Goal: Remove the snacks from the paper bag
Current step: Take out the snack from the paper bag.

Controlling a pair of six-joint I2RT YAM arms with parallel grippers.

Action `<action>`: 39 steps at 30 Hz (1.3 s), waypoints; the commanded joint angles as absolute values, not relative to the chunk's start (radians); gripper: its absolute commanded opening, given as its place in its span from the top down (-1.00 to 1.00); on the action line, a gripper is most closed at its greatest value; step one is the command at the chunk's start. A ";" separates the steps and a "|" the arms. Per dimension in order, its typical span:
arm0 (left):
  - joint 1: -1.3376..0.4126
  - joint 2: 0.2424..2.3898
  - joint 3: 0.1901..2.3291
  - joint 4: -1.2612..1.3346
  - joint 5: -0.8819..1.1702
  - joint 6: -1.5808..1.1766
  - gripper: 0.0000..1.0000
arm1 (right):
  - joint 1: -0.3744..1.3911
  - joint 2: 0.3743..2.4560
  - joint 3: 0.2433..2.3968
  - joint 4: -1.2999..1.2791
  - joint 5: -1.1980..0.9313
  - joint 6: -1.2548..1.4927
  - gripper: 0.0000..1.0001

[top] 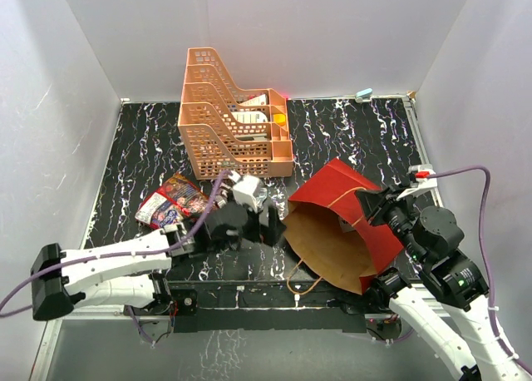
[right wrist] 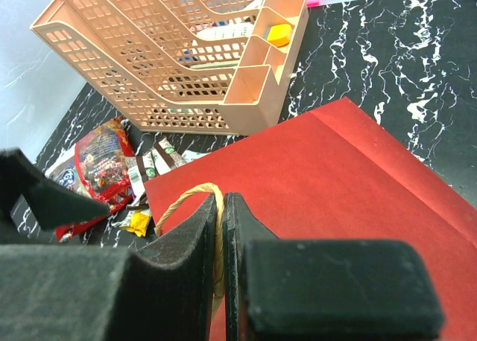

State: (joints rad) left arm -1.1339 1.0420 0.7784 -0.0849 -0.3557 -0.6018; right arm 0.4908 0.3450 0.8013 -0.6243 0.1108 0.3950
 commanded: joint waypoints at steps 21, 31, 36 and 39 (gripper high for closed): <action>-1.534 1.655 0.753 0.771 -0.475 0.404 -0.24 | 0.494 0.329 0.799 -0.571 0.120 0.394 0.83; -1.440 1.897 0.935 0.909 -0.471 0.244 -0.03 | 0.494 0.331 0.799 -0.572 0.120 0.393 0.83; -1.390 1.921 0.958 0.928 -0.460 -0.053 0.19 | 0.494 0.334 0.799 -0.572 0.120 0.393 0.83; -1.355 1.920 0.939 0.938 -0.402 -0.283 0.36 | 0.494 0.338 0.799 -0.572 0.119 0.392 0.83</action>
